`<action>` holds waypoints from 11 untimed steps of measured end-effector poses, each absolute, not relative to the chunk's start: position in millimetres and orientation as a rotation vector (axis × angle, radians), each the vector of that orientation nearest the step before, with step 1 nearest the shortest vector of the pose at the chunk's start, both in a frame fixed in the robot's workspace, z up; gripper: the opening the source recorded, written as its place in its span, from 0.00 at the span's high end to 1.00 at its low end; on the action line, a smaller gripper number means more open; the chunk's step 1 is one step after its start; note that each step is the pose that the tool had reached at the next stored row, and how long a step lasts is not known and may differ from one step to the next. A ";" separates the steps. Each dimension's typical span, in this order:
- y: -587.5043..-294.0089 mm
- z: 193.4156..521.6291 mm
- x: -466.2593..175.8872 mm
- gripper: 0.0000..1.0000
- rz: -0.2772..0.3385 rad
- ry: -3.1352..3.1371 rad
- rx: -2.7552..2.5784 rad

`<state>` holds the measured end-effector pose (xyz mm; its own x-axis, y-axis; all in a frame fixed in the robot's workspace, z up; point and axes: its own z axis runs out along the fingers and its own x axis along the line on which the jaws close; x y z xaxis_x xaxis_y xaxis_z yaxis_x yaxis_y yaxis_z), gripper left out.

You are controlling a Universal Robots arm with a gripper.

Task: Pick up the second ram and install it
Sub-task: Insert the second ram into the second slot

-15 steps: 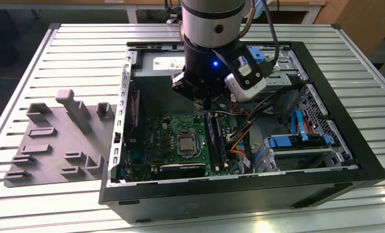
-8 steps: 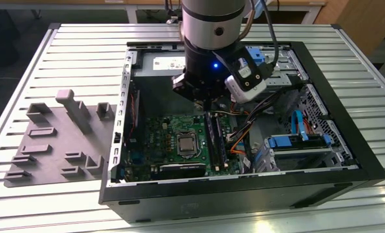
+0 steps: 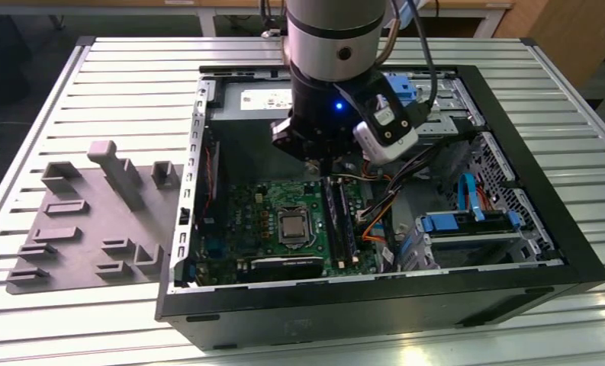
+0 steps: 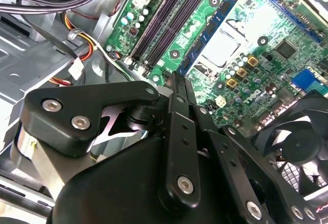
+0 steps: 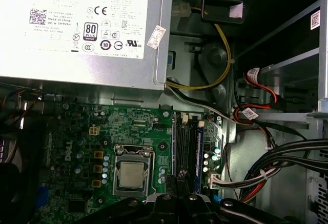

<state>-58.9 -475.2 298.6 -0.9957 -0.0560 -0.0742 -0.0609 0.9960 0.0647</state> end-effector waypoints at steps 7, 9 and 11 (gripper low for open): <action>-475.2 295.8 -58.8 0.88 0.103 3.066 -0.089; -475.2 295.1 -58.8 0.88 0.103 3.066 -0.089; -475.2 294.3 -58.8 0.88 0.103 3.066 -0.089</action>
